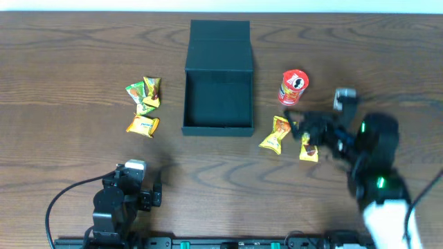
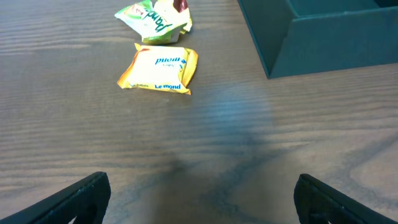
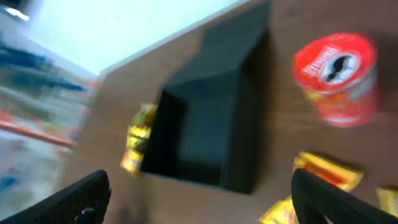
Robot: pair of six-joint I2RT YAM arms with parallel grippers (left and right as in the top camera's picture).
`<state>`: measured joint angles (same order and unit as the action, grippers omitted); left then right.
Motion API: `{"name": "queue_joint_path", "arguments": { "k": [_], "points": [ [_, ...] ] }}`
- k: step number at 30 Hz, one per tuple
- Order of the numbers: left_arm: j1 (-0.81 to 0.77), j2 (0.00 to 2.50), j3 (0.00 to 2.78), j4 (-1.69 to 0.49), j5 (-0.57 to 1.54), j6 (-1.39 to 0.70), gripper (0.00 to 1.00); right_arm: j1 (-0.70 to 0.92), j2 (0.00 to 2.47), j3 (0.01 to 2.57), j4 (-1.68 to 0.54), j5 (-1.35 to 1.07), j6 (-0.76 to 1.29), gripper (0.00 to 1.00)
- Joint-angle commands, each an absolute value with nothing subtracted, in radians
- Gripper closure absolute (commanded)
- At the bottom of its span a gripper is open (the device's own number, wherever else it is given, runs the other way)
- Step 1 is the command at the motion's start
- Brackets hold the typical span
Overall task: Pack container
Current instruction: 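Reach the right gripper to the red Pringles can and grasp it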
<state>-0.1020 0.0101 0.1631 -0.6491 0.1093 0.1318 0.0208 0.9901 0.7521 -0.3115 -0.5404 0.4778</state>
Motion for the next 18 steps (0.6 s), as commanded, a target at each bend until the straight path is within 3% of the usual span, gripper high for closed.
{"name": "queue_joint_path", "arguments": {
  "k": [1, 7, 18],
  "points": [
    [-0.105, 0.004, 0.159, -0.651, 0.123, 0.138, 0.05, 0.02, 1.161, 0.954, -0.415, -0.386, 0.275, 0.07],
    [-0.105, 0.004, 0.159, -0.651, 0.123, 0.138, 0.05, 0.131, 1.562, 1.416, -0.732, -0.038, 0.158, 0.01],
    [-0.105, 0.004, 0.159, -0.651, 0.123, 0.138, 0.05, 0.169, 1.967, 1.698, -0.896, 0.047, 0.113, 0.01]
  ]
}}
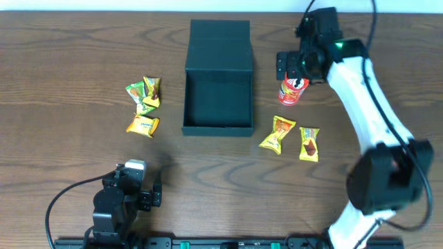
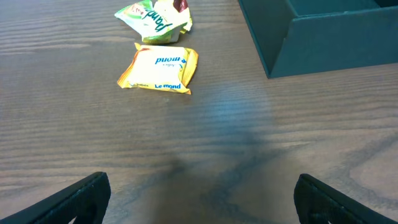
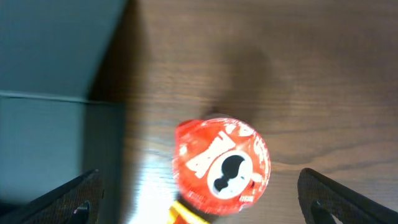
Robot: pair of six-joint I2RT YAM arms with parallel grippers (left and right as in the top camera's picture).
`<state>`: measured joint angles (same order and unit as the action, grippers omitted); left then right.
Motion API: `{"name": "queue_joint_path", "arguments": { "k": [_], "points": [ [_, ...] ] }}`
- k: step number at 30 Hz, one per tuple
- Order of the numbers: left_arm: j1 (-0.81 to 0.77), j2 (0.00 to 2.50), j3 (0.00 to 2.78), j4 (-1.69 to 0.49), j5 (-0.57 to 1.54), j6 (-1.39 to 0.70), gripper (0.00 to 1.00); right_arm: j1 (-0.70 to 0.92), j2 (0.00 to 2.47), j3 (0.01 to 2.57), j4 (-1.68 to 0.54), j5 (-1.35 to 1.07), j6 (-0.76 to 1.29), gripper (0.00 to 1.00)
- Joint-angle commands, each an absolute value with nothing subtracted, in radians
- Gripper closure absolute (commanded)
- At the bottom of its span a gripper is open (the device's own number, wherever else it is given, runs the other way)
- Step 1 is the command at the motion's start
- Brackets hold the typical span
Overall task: Pack container
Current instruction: 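Reach the right gripper to the red Pringles can and grasp it, then carry the Pringles can with the right gripper over the black box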
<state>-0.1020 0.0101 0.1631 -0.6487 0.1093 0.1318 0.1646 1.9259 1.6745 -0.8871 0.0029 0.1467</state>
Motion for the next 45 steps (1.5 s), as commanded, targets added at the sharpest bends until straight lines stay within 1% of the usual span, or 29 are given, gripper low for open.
{"name": "queue_joint_path", "arguments": {
  "k": [1, 5, 10, 12, 14, 17, 19, 20, 27, 33, 37, 41, 43, 44, 45],
  "points": [
    [-0.105, 0.004, 0.159, -0.651, 0.123, 0.138, 0.04, 0.169, 1.986, 1.698, -0.9, 0.057, 0.11, 0.01],
    [-0.105, 0.004, 0.159, -0.651, 0.123, 0.138, 0.05, 0.164, 2.046, 1.698, -0.908, 0.068, 0.087, 0.01],
    [-0.105, 0.004, 0.159, -0.651, 0.123, 0.138, 0.05, 0.143, 2.062, 1.698, -0.903, 0.071, 0.088, 0.02],
    [-0.105, 0.004, 0.159, -0.651, 0.123, 0.138, 0.05, 0.142, 2.062, 1.698, -0.917, 0.07, 0.088, 0.08],
    [-0.105, 0.004, 0.159, -0.651, 0.123, 0.138, 0.05, 0.144, 2.062, 1.698, -0.932, 0.07, 0.088, 0.12],
    [-0.105, 0.004, 0.159, -0.651, 0.123, 0.138, 0.04, 0.149, 2.062, 1.698, -0.943, 0.07, 0.088, 0.24],
    [-0.105, 0.004, 0.159, -0.651, 0.123, 0.138, 0.05, 0.151, 2.062, 1.698, -0.944, 0.046, 0.088, 0.37],
    [-0.105, 0.004, 0.159, -0.65, 0.123, 0.138, 0.05, 0.151, 2.062, 1.698, -0.944, 0.033, 0.088, 0.4],
    [-0.105, 0.004, 0.159, -0.651, 0.123, 0.138, 0.05, 0.151, 2.062, 1.698, -0.943, 0.022, 0.089, 0.39],
    [-0.105, 0.004, 0.159, -0.651, 0.123, 0.138, 0.05, 0.152, 2.06, 1.717, -0.947, 0.022, 0.089, 0.43],
    [-0.105, 0.004, 0.159, -0.651, 0.123, 0.138, 0.05, 0.157, 2.059, 1.821, -1.008, 0.022, 0.089, 0.5],
    [-0.105, 0.004, 0.159, -0.651, 0.123, 0.138, 0.05, 0.174, 2.059, 1.985, -1.101, 0.022, 0.089, 0.58],
    [-0.105, 0.004, 0.159, -0.651, 0.123, 0.138, 0.04, 0.2, 2.059, 2.094, -1.176, 0.022, 0.089, 0.67],
    [-0.105, 0.004, 0.159, -0.651, 0.123, 0.138, 0.05, 0.217, 2.059, 2.142, -1.211, 0.023, 0.088, 0.74],
    [-0.105, 0.004, 0.159, -0.651, 0.123, 0.138, 0.05, 0.233, 2.059, 2.177, -1.237, 0.027, 0.088, 0.8]
  ]
}}
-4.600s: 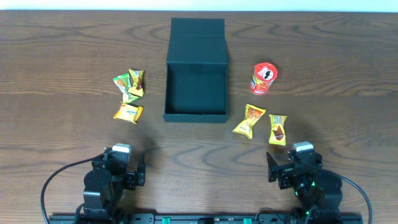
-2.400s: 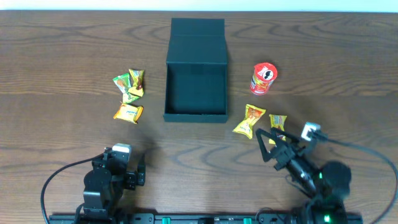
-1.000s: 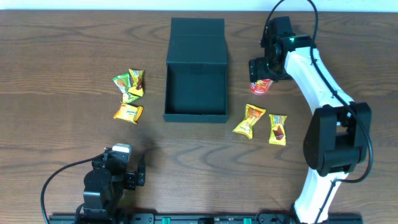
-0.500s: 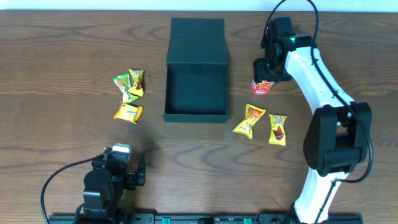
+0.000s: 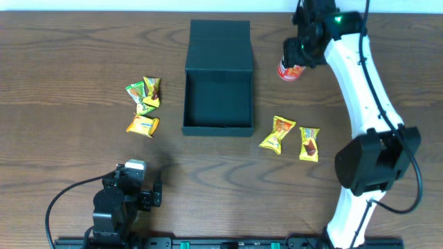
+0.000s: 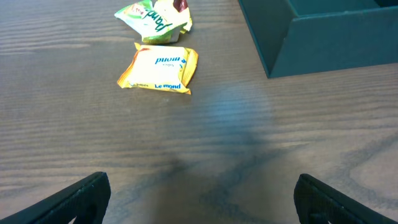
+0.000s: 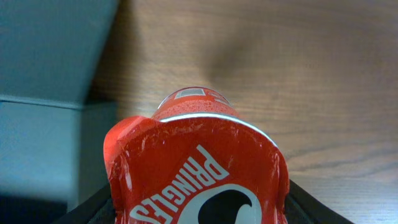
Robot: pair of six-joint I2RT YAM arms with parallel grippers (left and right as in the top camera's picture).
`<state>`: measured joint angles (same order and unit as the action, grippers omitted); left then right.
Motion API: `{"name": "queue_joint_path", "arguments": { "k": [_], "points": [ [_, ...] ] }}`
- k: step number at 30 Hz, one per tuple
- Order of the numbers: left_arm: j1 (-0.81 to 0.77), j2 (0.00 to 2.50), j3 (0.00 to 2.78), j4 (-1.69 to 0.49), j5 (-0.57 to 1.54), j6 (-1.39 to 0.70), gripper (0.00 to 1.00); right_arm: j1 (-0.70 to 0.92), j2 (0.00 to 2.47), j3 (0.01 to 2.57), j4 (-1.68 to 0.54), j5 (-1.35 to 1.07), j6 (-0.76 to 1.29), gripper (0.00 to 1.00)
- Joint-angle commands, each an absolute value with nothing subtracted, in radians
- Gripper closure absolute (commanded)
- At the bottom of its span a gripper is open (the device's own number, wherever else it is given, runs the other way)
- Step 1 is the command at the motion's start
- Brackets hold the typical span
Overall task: Pack container
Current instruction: 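Carry the Pringles can with the right gripper over the black box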
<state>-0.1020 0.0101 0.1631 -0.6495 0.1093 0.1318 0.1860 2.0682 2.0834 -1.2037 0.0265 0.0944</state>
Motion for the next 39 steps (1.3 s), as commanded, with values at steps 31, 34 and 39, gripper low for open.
{"name": "queue_joint_path", "arguments": {
  "k": [31, 34, 39],
  "points": [
    [-0.105, 0.004, 0.159, -0.651, 0.123, 0.138, 0.05, 0.82, 2.389, 2.307, -1.69, 0.561, 0.666, 0.98],
    [-0.105, 0.004, 0.159, -0.651, 0.123, 0.138, 0.05, 0.821, 2.389, 2.308, -1.666, 0.564, 0.626, 0.98],
    [-0.105, 0.004, 0.159, -0.651, 0.123, 0.138, 0.04, 0.82, 2.389, 2.308, -1.598, 0.607, 0.564, 0.98]
  ]
}}
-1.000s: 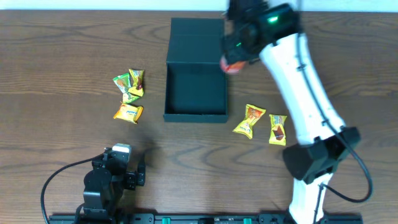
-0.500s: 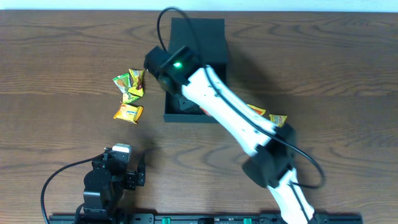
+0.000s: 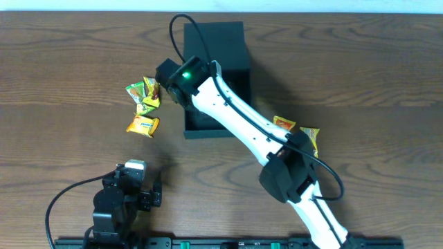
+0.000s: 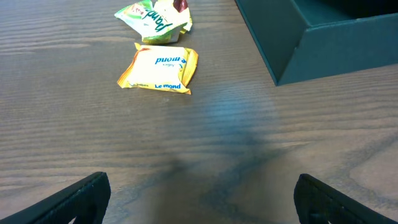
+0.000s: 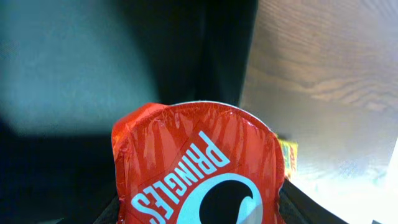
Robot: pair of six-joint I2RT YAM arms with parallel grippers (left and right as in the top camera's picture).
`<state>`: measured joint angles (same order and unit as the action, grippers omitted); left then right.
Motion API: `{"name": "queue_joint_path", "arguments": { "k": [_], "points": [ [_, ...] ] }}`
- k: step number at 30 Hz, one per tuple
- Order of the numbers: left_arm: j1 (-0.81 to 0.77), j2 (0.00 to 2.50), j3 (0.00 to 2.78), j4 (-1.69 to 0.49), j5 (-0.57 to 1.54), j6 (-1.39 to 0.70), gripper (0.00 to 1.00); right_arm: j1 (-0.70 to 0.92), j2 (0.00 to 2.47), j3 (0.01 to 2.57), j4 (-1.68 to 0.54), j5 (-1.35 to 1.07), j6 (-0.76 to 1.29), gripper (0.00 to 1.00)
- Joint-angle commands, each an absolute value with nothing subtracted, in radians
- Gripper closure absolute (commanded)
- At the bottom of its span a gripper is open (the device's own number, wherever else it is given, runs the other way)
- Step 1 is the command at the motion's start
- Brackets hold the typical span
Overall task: Pack container
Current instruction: 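Carry the Pringles can with the right gripper over the black box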
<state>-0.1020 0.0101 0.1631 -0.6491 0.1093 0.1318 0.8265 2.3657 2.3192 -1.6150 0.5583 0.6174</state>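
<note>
The dark open box [image 3: 239, 52] stands at the table's middle back, its inside dark in the right wrist view [image 5: 74, 68]. My right gripper [image 3: 181, 77] reaches over the box's left wall and is shut on the red Pringles can [image 5: 199, 168], which fills the lower wrist view. The can is hidden under the gripper in the overhead view. My left gripper [image 4: 199, 211] rests open near the front edge with nothing between its fingers. A yellow Le Mond packet [image 4: 158, 68] lies ahead of it.
Green and yellow snack packets [image 3: 143, 95] and the yellow packet [image 3: 142, 125] lie left of the box. Two more packets [image 3: 310, 138] lie right of it, partly under the white right arm [image 3: 242, 124]. The arm crosses the box diagonally.
My right gripper has moved with the Pringles can from right of the box's lid to over the box's left wall. The box's near corner has shifted slightly in the left wrist view.
My right gripper was open near the packets right of the box, then open above the standing can. Then it was shut on the can, lifted beside the lid. Now it holds the can over the box. The left arm has stayed still.
</note>
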Motion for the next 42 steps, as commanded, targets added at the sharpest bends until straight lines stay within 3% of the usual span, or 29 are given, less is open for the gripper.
{"name": "queue_joint_path", "arguments": {
  "k": [1, 12, 29, 42],
  "points": [
    [-0.105, 0.004, 0.159, -0.65, 0.123, 0.138, 0.05, 0.82, 2.389, 2.308, -1.588, 0.607, 0.55, 0.98],
    [-0.105, 0.004, 0.159, -0.651, 0.123, 0.138, 0.05, 0.823, 2.407, 2.307, -1.515, 0.623, 0.35, 0.98],
    [-0.105, 0.004, 0.159, -0.651, 0.123, 0.138, 0.05, 0.846, 2.486, 2.307, -1.522, 0.589, 0.22, 0.98],
    [-0.105, 0.004, 0.159, -0.651, 0.123, 0.138, 0.05, 0.858, 2.487, 2.307, -1.507, 0.446, 0.132, 0.35]
  ]
}}
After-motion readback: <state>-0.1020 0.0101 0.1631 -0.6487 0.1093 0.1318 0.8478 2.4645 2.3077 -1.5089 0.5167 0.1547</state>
